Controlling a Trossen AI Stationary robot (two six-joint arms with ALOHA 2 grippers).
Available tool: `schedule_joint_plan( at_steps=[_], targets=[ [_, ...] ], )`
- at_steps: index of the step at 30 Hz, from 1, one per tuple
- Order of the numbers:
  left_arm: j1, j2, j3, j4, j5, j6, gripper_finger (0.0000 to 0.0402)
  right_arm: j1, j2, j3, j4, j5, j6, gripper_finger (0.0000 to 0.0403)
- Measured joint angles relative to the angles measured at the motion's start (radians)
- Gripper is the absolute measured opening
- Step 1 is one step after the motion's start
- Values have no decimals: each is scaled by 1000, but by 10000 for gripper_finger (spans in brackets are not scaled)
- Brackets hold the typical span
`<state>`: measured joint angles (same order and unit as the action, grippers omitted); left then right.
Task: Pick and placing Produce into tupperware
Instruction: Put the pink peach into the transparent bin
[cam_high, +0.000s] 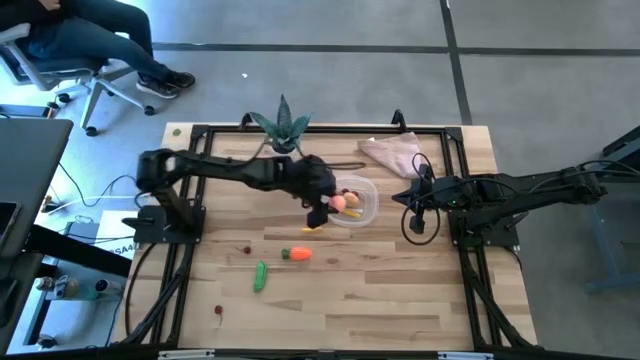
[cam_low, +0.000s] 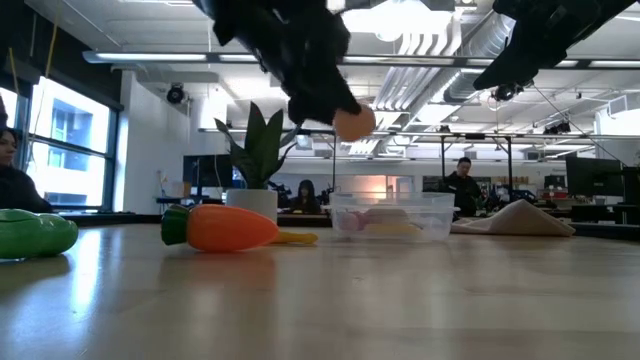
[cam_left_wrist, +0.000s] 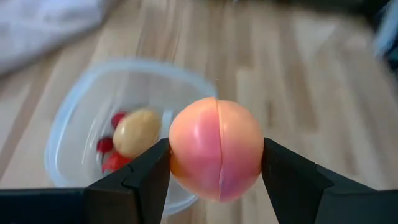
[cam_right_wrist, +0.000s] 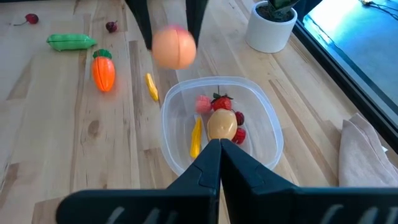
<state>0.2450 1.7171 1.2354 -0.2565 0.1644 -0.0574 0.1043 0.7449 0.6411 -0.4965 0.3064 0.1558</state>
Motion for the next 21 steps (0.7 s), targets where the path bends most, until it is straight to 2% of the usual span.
schedule_joint_plan(
  at_steps=[4, 8, 16, 21],
  targets=[
    [-4, 103, 85, -90, -46, 27, 212, 0, 0, 0, 0, 0, 0, 0],
    [-3, 181, 132, -103, -55, 38, 212, 0, 0, 0, 0, 0, 0, 0],
    [-3, 257, 158, -111, -83, 52, 211, 0, 0, 0, -2, 0, 0, 0],
    [-10, 262, 159, -120, -84, 53, 211, 0, 0, 0, -1, 0, 0, 0]
  ],
)
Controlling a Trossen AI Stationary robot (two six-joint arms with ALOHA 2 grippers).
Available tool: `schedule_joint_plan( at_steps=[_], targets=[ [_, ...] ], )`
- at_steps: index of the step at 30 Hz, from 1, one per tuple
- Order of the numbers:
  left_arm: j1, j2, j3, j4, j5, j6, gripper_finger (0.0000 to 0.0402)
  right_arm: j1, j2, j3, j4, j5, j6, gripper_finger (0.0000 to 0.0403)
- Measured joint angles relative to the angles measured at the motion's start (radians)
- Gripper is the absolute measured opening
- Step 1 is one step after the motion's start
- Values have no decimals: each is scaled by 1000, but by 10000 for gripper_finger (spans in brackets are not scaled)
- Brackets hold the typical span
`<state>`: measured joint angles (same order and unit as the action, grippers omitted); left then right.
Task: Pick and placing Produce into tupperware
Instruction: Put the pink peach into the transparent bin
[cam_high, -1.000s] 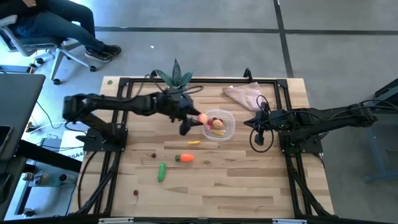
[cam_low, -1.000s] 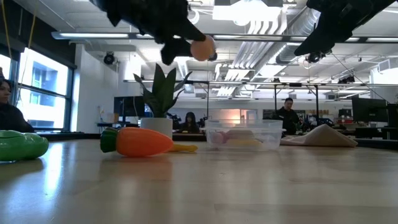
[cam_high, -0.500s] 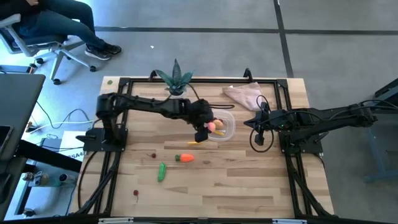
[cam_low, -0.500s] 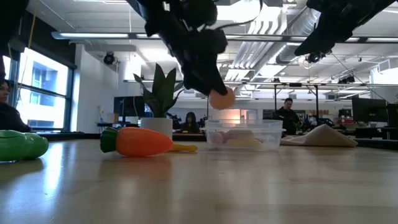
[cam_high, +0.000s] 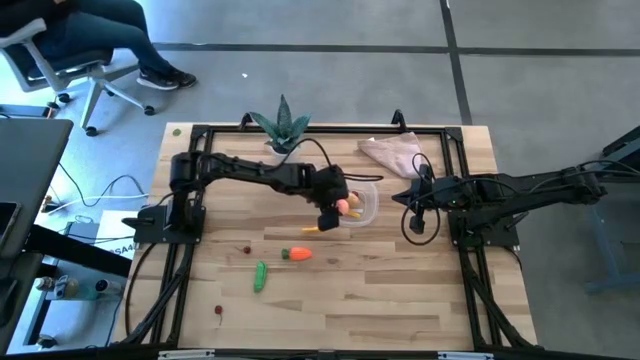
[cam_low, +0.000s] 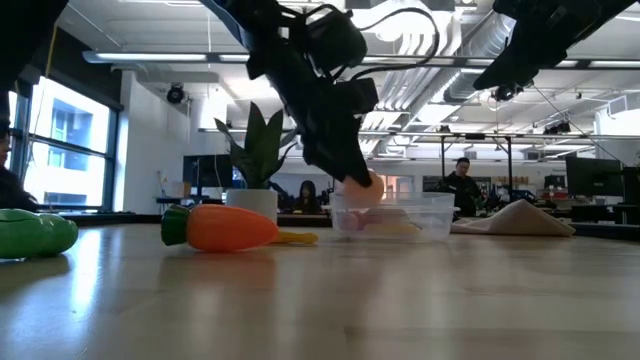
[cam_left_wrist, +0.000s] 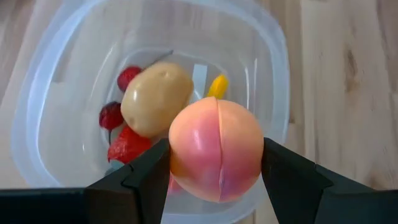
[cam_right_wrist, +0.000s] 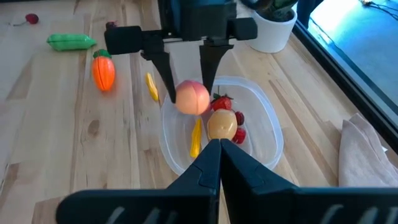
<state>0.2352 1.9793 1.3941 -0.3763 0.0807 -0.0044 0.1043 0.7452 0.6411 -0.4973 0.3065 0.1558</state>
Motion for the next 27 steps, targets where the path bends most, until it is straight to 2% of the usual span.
schedule_joint_plan(
  at_steps=[15, 20, 27],
  targets=[
    [-2, 3, -1, -124, -50, 4, 211, 0, 0, 0, 0, 0, 0, 0],
    [-3, 3, -1, -177, -131, 1, 211, 0, 0, 0, 0, 0, 0, 0],
    [-2, 2, -1, -203, -155, -16, 211, 0, 0, 0, 0, 0, 0, 0]
  ],
)
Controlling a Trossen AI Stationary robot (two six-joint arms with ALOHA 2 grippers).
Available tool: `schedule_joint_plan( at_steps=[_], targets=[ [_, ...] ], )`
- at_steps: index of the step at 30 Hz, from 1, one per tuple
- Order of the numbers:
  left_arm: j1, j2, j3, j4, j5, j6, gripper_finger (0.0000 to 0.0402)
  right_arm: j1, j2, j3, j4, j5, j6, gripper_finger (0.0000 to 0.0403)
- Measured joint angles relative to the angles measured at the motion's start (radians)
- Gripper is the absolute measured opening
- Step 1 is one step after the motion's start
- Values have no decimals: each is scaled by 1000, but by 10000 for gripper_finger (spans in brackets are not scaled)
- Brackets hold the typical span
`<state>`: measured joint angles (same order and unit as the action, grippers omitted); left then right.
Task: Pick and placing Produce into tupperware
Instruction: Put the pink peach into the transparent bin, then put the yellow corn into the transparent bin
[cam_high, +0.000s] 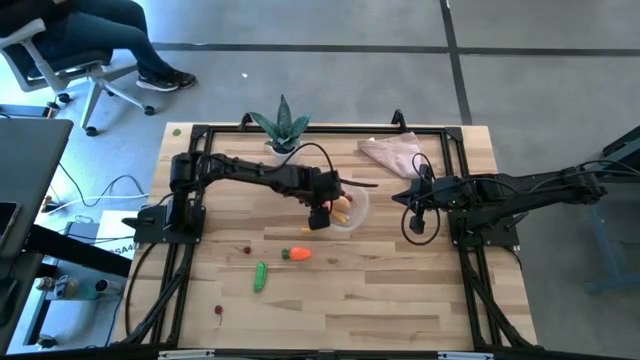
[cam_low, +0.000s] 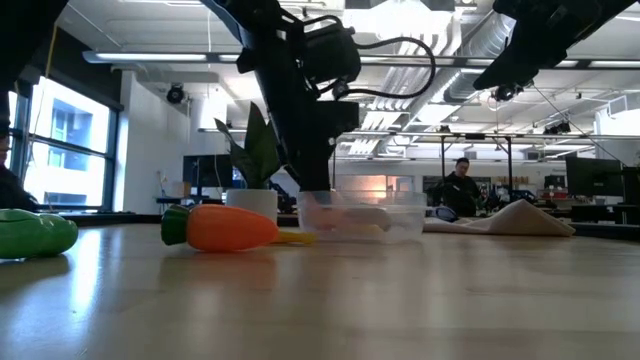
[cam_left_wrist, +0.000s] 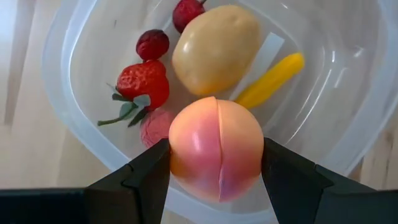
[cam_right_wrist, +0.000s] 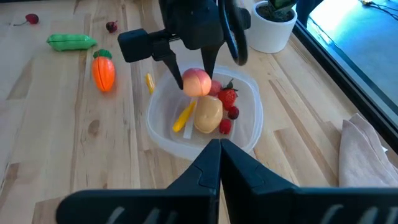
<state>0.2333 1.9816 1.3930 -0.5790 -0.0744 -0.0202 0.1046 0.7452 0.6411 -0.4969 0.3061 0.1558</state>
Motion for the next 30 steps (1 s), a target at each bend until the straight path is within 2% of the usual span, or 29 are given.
schedule_joint_plan(
  at_steps=[5, 17, 30],
  targets=[
    [-1, 0, 0, -34, -71, -18, 211, 0, 0, 0, 0, 0, 0, 0],
    [2, -1, 0, -58, -113, -41, 214, 0, 0, 0, 0, 0, 0, 0],
    [2, -1, 0, -59, -110, -60, 291, 0, 0, 0, 0, 0, 0, 0]
  ],
)
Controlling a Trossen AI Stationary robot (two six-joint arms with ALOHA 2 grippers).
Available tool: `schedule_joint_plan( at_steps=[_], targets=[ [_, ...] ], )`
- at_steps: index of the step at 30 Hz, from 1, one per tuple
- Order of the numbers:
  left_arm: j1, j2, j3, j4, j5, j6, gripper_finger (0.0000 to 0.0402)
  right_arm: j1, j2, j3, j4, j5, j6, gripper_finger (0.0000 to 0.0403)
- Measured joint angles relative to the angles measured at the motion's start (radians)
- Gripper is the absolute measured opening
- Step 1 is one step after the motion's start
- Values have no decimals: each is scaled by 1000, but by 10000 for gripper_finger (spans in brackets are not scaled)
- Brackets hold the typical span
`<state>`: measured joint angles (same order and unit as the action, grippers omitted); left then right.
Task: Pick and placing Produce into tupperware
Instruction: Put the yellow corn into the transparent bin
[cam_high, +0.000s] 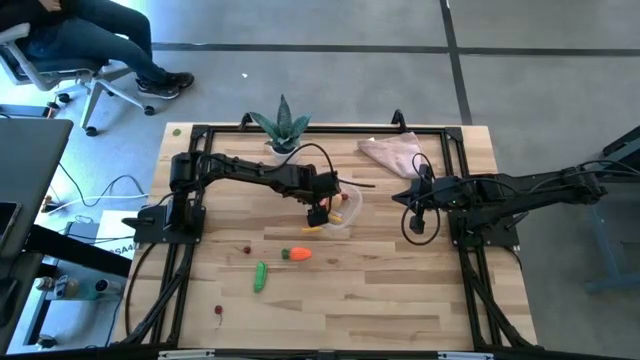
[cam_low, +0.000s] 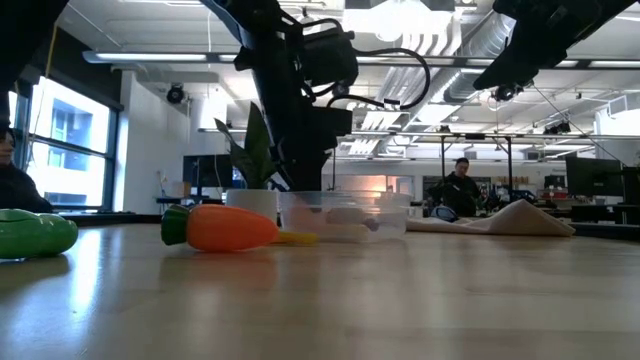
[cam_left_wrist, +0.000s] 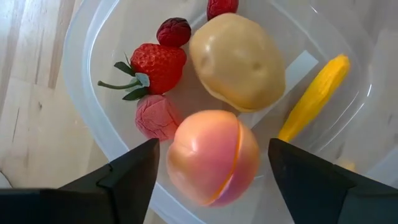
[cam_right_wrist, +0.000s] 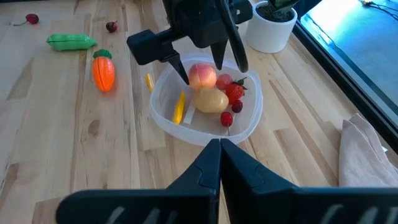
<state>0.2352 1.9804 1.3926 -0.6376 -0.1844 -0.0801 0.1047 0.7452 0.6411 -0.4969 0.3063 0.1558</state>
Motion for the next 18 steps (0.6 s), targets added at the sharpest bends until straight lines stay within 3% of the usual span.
schedule_joint_plan(
  at_steps=[8, 18],
  targets=[
    [-3, 0, 69, -95, 12, -17, 301, 0, 0, 0, 0, 0, 0, 0],
    [-71, 0, 297, -408, 38, -76, 300, 0, 0, 0, 0, 0, 0, 0]
  ],
)
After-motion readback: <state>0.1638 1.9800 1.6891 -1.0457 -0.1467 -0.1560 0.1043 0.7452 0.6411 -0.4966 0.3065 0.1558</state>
